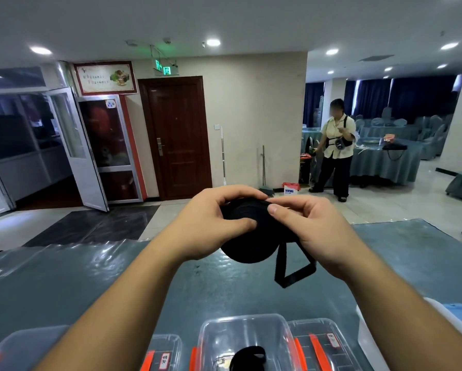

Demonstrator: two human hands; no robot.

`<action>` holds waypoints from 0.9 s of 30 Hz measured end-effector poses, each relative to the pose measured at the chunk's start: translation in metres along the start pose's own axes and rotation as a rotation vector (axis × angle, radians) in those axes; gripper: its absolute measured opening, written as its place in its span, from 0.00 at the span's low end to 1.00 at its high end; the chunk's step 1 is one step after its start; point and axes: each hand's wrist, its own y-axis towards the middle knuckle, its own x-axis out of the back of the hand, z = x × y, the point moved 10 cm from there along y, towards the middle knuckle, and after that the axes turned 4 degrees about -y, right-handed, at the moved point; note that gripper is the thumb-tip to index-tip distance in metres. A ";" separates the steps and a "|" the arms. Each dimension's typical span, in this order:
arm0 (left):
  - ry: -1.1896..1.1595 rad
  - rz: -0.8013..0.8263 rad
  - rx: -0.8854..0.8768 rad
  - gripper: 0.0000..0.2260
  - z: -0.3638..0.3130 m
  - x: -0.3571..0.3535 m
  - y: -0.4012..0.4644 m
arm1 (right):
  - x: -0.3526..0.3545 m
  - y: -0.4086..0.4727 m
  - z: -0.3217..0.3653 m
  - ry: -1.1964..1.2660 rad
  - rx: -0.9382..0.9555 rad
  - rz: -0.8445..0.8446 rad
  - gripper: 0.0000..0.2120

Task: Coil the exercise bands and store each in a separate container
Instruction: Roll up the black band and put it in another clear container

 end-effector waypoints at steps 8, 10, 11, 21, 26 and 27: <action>-0.213 -0.334 0.014 0.19 0.022 0.052 -0.003 | 0.022 -0.007 -0.033 -0.266 -0.090 -0.017 0.16; -0.224 -0.385 0.022 0.19 0.026 0.062 -0.003 | 0.021 -0.011 -0.045 -0.274 -0.125 0.007 0.14; -0.225 -0.401 0.030 0.19 0.029 0.065 -0.003 | 0.020 -0.013 -0.050 -0.257 -0.136 0.020 0.11; -0.243 -0.489 0.087 0.18 0.046 0.078 -0.007 | 0.042 -0.017 -0.071 -0.115 -0.172 -0.177 0.07; -0.215 -0.464 0.064 0.19 0.041 0.072 -0.009 | 0.062 -0.017 -0.068 -0.347 -0.154 -0.377 0.07; -0.204 -0.459 0.056 0.19 0.039 0.072 -0.009 | 0.063 -0.016 -0.069 -0.359 -0.160 -0.384 0.07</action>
